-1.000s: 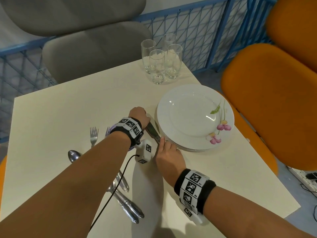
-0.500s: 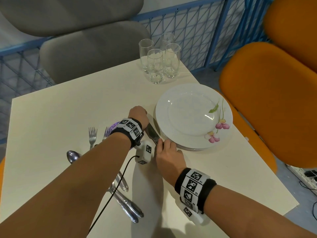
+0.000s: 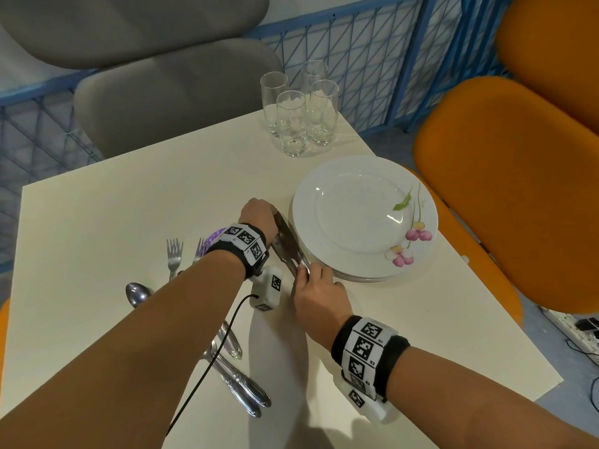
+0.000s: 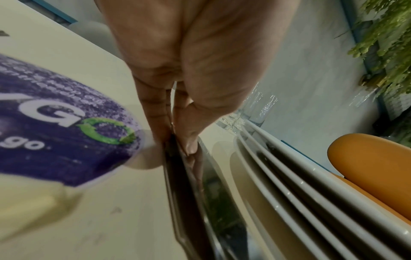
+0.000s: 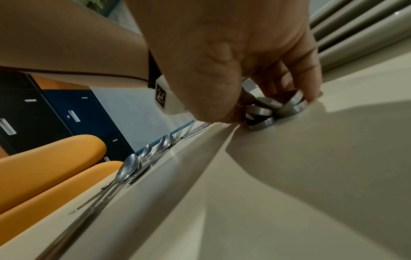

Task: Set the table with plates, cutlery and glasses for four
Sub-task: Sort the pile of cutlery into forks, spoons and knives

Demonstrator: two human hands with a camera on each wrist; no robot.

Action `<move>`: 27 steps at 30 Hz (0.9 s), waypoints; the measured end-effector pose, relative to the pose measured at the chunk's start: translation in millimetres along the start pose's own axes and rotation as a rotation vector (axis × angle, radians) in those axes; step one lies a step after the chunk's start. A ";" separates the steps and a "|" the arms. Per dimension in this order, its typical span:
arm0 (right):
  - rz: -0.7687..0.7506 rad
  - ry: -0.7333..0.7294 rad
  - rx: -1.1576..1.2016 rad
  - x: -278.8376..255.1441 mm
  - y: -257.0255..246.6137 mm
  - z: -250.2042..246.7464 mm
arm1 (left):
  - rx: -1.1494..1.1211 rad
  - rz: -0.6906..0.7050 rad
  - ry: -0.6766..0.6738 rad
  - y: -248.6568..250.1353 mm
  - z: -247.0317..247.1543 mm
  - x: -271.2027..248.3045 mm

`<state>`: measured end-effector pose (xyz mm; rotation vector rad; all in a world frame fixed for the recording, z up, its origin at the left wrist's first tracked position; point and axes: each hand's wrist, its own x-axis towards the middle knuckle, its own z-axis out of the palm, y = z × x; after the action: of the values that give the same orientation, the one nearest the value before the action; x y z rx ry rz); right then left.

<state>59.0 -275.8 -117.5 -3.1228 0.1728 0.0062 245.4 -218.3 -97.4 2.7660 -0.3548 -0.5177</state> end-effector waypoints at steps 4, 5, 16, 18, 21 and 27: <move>-0.002 -0.041 -0.029 -1.4 1.0 -4.4 | -0.069 0.005 0.004 -5.6 0.6 1.4; 0.000 -0.048 -0.037 -1.6 1.3 -5.1 | -0.081 0.004 0.006 -6.6 0.3 1.7; -0.002 -0.024 0.013 -0.3 2.5 -5.5 | -0.111 0.035 -0.027 -14.9 3.8 0.9; -0.006 -0.033 0.014 1.2 3.4 -6.2 | -0.047 0.054 -0.041 -12.9 3.7 0.1; -0.008 -0.062 0.016 5.2 4.8 -9.5 | 0.006 0.061 -0.055 -10.7 3.2 0.6; -0.010 -0.138 0.066 6.8 4.6 -11.3 | 0.068 0.094 -0.085 -7.9 0.2 2.5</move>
<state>65.3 -281.3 -106.3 -3.0427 0.1515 0.2112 249.0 -211.8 -101.0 2.7814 -0.5284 -0.6112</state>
